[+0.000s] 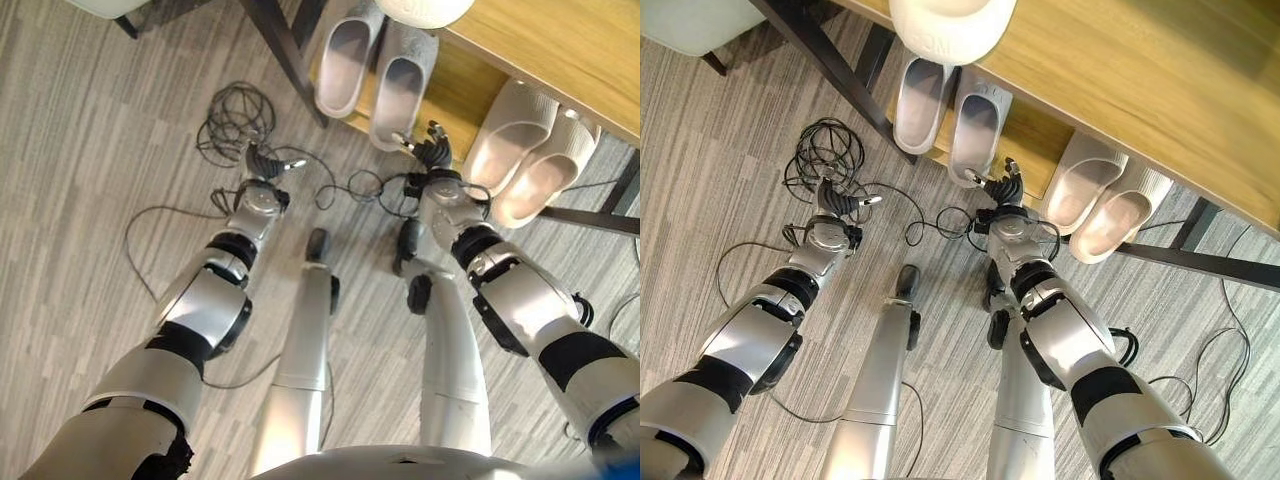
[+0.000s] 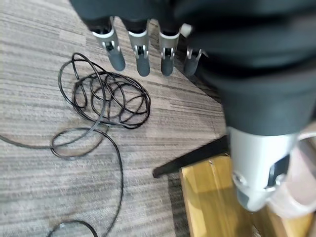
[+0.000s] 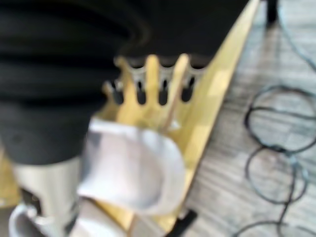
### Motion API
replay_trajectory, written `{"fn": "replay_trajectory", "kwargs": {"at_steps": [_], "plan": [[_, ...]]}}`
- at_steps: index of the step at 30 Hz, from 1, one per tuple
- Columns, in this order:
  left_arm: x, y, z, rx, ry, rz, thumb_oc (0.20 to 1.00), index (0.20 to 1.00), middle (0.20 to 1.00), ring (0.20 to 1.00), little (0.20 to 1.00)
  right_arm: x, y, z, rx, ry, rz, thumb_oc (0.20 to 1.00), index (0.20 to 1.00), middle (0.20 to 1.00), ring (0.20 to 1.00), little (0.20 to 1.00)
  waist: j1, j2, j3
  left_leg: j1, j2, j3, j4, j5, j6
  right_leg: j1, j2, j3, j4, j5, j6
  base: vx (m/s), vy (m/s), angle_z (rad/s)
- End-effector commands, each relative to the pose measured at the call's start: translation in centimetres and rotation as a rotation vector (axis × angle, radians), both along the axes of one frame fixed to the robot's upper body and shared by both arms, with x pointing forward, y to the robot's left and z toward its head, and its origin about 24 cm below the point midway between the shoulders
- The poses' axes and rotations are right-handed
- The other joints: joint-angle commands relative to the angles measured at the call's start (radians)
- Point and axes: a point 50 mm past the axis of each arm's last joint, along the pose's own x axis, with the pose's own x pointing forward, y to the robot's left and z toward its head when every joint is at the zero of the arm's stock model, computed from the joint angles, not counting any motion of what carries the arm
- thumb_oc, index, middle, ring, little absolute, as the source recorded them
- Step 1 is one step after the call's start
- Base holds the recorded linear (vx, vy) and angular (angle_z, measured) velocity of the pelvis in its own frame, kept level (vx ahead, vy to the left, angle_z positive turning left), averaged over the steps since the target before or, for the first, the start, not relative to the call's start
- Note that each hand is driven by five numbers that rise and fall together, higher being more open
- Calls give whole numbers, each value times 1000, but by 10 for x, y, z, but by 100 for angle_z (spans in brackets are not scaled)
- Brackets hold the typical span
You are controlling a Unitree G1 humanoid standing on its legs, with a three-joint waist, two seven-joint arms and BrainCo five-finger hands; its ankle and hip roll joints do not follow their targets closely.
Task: Arrange the slippers neatly on the shoe rack.
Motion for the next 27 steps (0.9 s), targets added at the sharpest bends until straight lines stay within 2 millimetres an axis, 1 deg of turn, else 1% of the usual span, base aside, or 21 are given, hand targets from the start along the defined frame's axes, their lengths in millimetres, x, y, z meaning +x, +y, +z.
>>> {"fn": "replay_trajectory", "kwargs": {"at_steps": [1, 5, 8, 13, 16, 21, 27], "plan": [[3, 23, 22, 63, -38, 50, 1000, 1000, 1000, 1000, 1000, 6, 27, 41, 51, -96, 76, 1000, 1000, 1000, 1000, 1000, -9, 11, 37, -8, 56, 38, -177, 132, -7, 68, -14, 92, 145, -212, 78, 40, -3, 2], [3, 23, 22, 71, -37, 39, 1000, 1000, 1000, 1000, 1000, 5, 29, 38, 32, -84, 93, 1000, 1000, 1000, 1000, 1000, -3, 7, 32, -5, 57, 42, -173, 124, -5, 72, -17, 90, 143, -217, 74, 30, 10, 4], [4, 26, 26, 73, -48, 41, 1000, 1000, 1000, 1000, 1000, 6, 31, 42, 39, -92, 99, 1000, 1000, 1000, 1000, 1000, 0, 5, 29, -3, 54, 44, -175, 123, -4, 74, -16, 89, 143, -222, 71, 0, 0, 0], [2, 27, 21, 74, -36, 35, 1000, 1000, 1000, 1000, 1000, 5, 33, 40, 45, -93, 114, 1000, 1000, 1000, 1000, 1000, 0, 3, 26, -1, 49, 45, -162, 119, -5, 74, -13, 91, 148, -224, 68, 0, 0, 0], [2, 28, 22, 78, -32, 37, 1000, 1000, 1000, 1000, 1000, 5, 33, 38, 36, -86, 117, 1000, 1000, 1000, 1000, 1000, -1, 1, 22, 0, 49, 47, -160, 118, -5, 74, -13, 91, 151, -224, 68, 0, 0, 0], [4, 24, 28, 82, -41, 28, 1000, 1000, 1000, 1000, 1000, 5, 34, 41, 30, -93, 128, 1000, 1000, 1000, 1000, 1000, -1, 3, 22, 0, 54, 47, -167, 123, -7, 72, -13, 90, 149, -220, 70, 0, 0, 0], [6, 23, 32, 86, -45, 17, 1000, 1000, 1000, 1000, 1000, 4, 44, 45, 4, -107, 194, 1000, 1000, 1000, 1000, 1000, -5, 1, 24, 2, 55, 36, -178, 131, -9, 79, -13, 87, 141, -220, 72, 0, 0, 0]]}}
